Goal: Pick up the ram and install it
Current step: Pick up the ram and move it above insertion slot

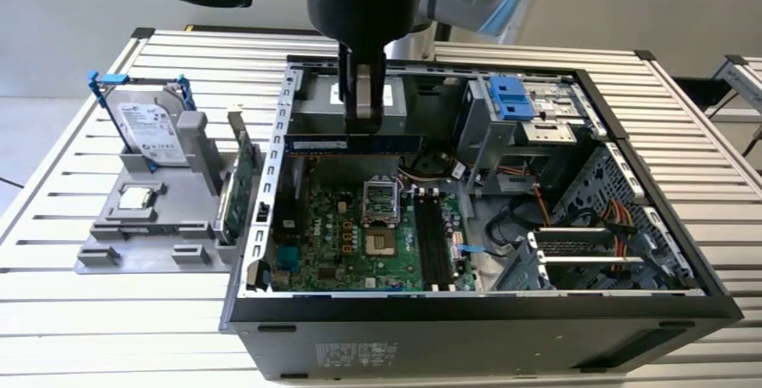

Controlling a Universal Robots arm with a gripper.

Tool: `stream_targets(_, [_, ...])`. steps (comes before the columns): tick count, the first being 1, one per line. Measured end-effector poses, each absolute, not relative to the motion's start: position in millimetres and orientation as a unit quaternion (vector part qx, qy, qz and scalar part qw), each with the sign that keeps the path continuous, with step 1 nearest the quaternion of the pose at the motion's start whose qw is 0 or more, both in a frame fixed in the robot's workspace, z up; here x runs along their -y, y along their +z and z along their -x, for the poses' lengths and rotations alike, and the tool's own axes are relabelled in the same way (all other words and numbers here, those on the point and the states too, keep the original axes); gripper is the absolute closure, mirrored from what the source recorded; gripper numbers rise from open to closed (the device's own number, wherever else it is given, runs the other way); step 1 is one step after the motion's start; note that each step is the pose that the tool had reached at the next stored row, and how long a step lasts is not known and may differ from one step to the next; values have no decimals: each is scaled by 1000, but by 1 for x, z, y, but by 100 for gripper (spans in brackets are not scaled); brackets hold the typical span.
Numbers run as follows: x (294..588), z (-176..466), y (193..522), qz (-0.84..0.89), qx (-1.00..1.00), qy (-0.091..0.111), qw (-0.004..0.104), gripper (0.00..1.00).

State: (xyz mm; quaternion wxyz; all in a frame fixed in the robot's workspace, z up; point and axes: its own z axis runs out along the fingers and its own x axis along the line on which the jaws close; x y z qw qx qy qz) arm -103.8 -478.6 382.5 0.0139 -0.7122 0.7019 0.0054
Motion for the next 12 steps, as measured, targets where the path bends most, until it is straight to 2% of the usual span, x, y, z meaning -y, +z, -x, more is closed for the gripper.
stream_targets(12, [479, 87, 382, 709, -705, 5, 14, 100])
